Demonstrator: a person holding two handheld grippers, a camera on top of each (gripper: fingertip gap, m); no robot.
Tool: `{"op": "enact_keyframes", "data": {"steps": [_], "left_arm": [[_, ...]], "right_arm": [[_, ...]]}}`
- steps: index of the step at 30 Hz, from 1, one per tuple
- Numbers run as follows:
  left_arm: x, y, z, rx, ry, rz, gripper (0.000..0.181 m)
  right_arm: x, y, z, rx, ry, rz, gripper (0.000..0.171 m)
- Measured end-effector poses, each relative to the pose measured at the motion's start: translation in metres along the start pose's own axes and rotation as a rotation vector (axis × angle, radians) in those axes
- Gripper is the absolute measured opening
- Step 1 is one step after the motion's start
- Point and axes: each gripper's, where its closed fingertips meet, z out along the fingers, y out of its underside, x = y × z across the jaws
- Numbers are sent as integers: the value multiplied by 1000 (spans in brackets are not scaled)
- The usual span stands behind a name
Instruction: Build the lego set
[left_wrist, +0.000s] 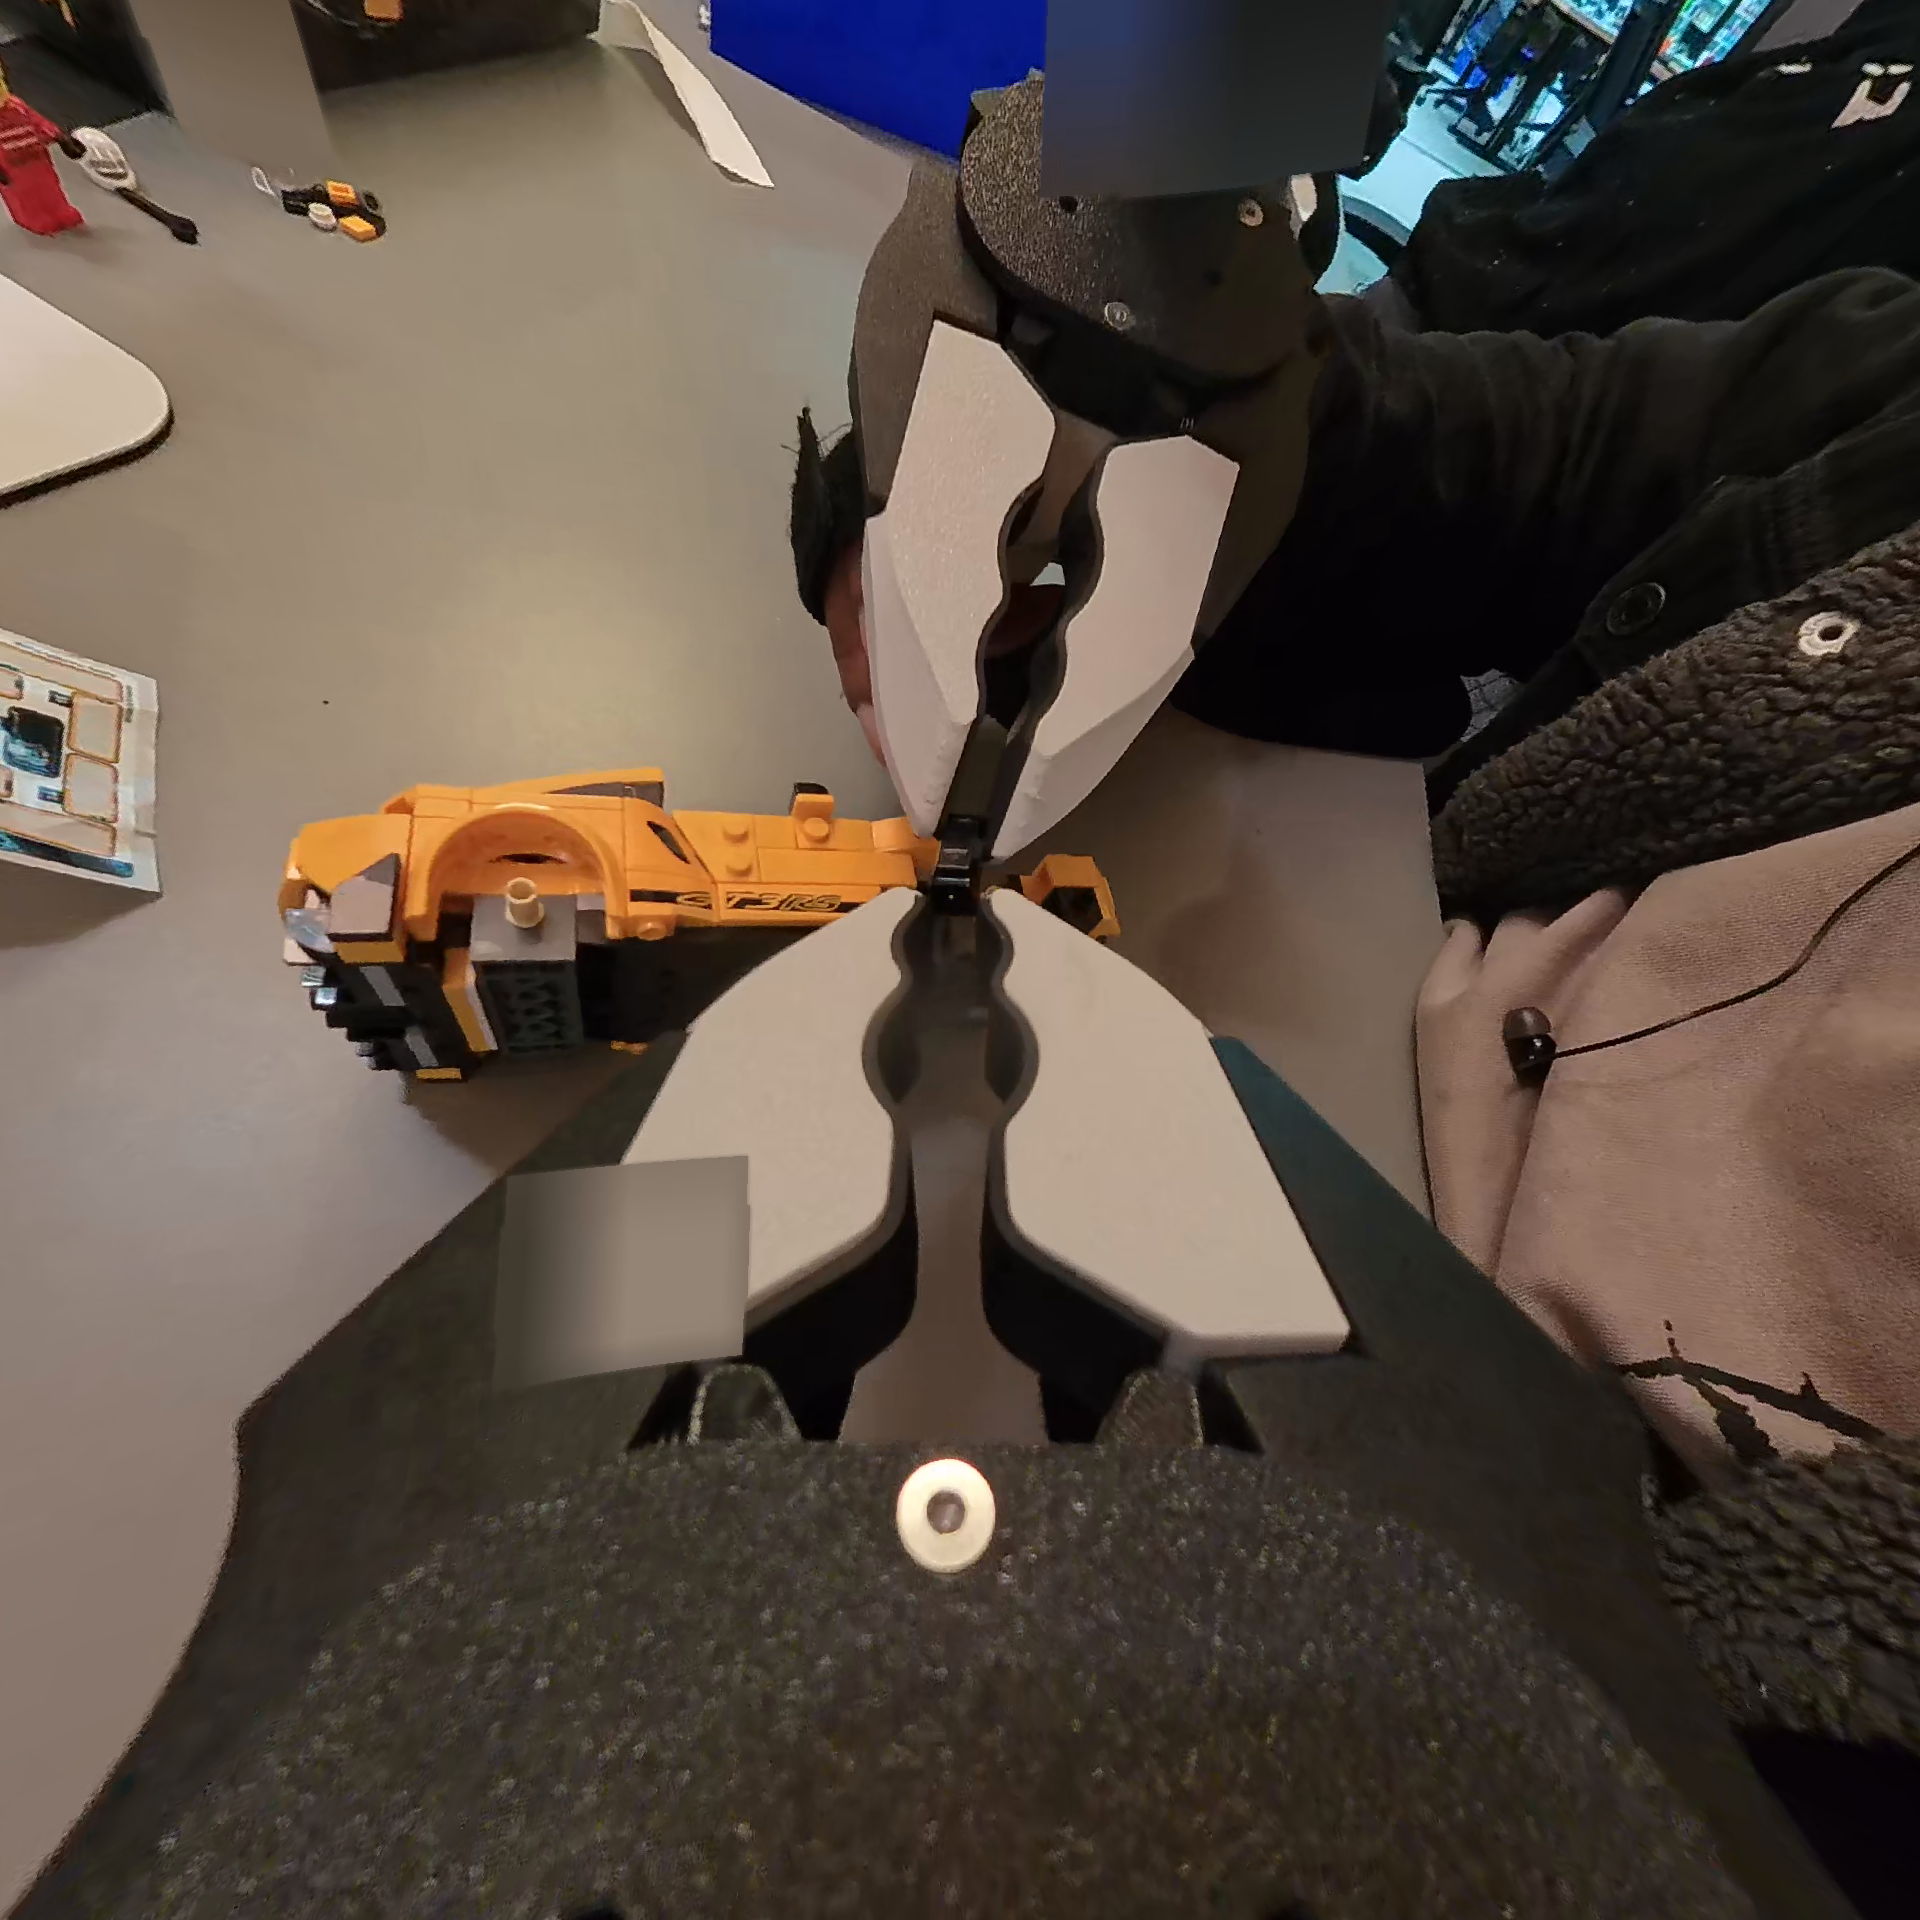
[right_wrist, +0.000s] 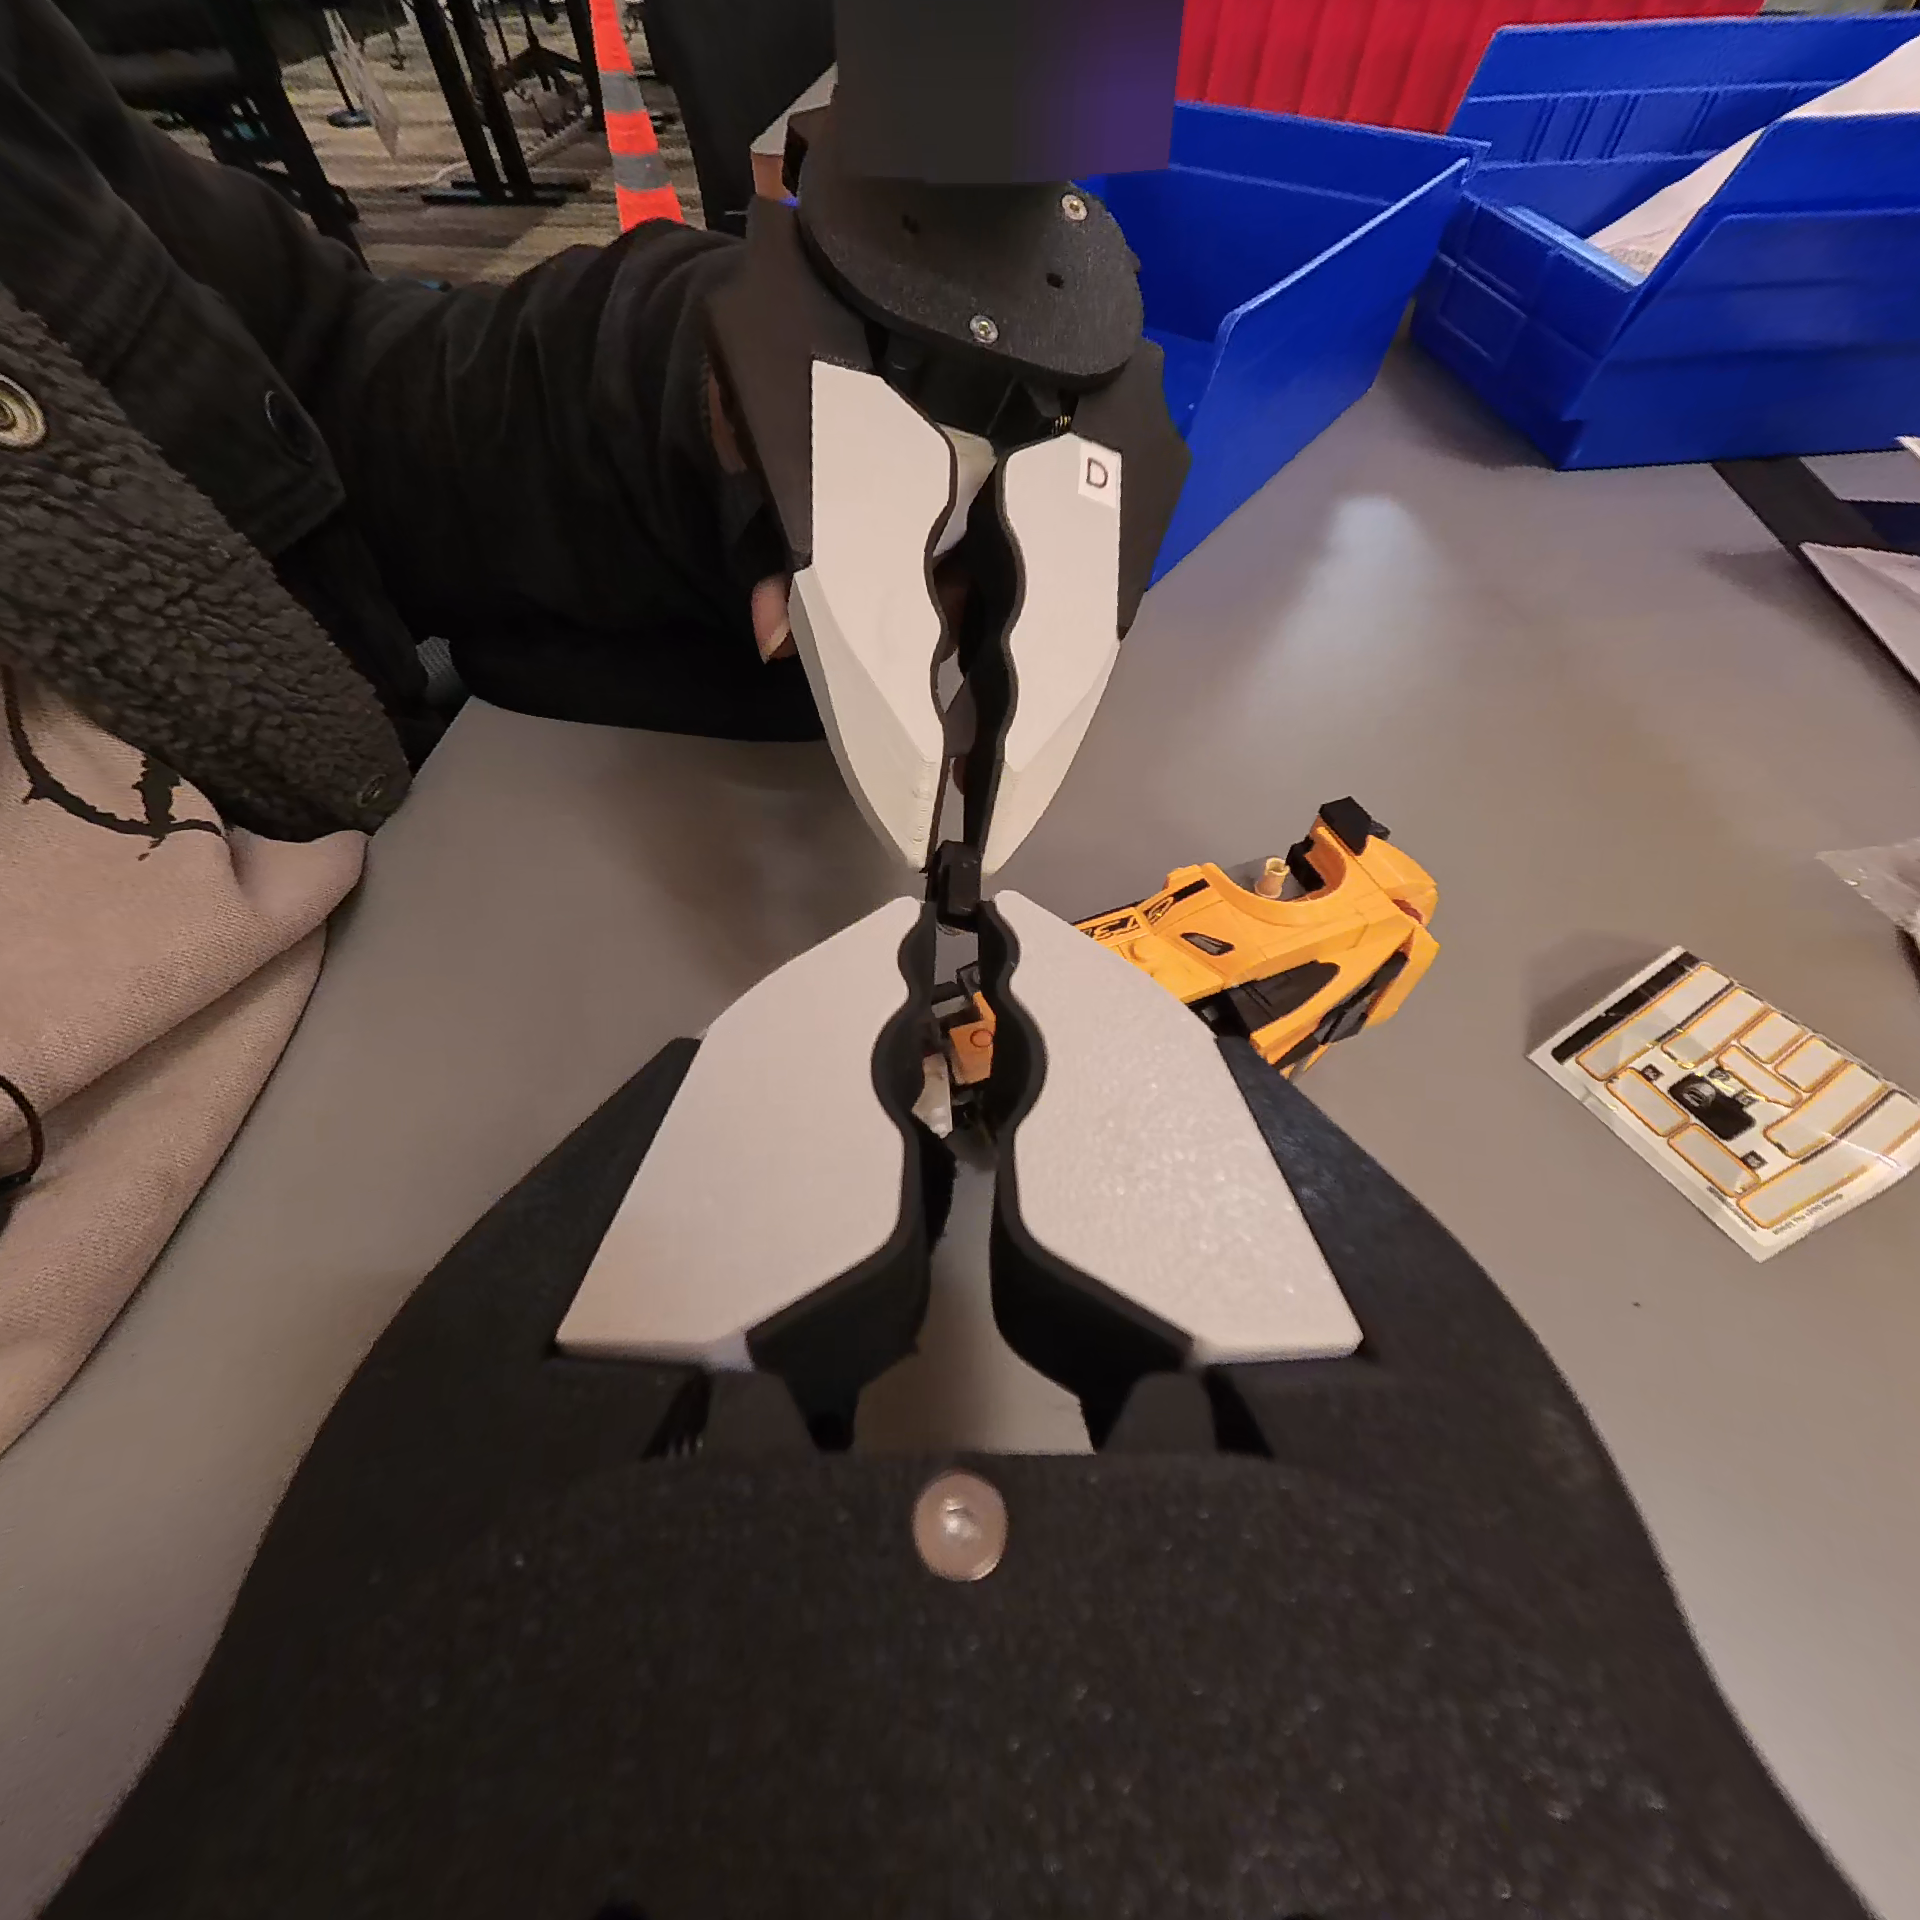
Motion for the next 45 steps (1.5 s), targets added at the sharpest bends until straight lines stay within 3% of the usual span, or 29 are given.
{"op": "enact_keyframes", "data": {"steps": [19,45], "left_arm": [[-4,4,-2,-15,-24,14,8],[-9,13,5,-74,-66,74,12]], "right_arm": [[3,3,-1,-19,18,-11,7],[4,14,3,-144,38,-178,7]]}}
